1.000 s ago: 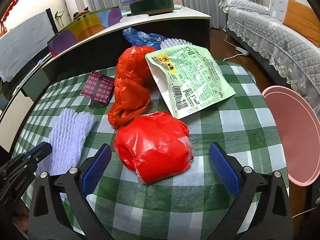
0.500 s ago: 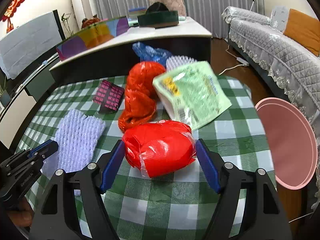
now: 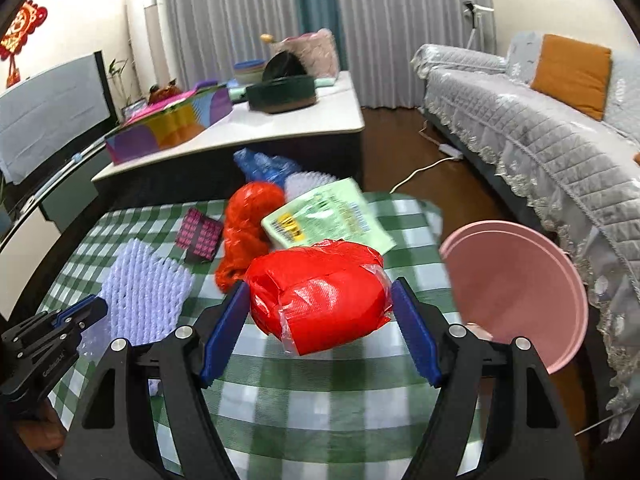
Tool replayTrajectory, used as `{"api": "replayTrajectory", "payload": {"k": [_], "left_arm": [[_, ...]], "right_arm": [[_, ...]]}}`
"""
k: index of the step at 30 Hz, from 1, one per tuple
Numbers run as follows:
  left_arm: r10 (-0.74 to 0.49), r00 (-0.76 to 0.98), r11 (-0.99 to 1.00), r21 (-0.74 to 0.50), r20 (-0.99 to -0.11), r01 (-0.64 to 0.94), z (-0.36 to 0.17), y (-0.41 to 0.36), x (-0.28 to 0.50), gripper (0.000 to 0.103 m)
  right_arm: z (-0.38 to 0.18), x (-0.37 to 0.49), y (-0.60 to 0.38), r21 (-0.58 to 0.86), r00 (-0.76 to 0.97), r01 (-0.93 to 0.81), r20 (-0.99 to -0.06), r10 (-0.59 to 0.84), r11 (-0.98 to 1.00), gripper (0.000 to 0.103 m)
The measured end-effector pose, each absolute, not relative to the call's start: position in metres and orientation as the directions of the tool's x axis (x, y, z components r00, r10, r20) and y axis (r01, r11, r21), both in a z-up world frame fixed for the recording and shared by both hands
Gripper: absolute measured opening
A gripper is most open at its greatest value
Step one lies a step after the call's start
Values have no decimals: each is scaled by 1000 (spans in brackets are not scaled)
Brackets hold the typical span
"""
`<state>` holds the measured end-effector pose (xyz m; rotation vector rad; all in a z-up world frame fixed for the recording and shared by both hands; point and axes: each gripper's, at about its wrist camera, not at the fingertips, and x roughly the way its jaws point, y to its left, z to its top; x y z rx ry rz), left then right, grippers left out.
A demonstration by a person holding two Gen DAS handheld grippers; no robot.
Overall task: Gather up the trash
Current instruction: 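Carry the red bag and purple net over the pink bin with both grippers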
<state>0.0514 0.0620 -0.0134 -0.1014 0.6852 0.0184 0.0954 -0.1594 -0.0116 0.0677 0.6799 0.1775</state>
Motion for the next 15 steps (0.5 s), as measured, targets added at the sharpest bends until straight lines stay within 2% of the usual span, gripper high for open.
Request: {"api": "replayTrajectory", "payload": {"k": [15], "left_arm": [[-83,804,995,-90,-588,37,11,28,44,10]], "right_arm": [[13,71,-217,124,813,-3,-577,74,992,72]]}}
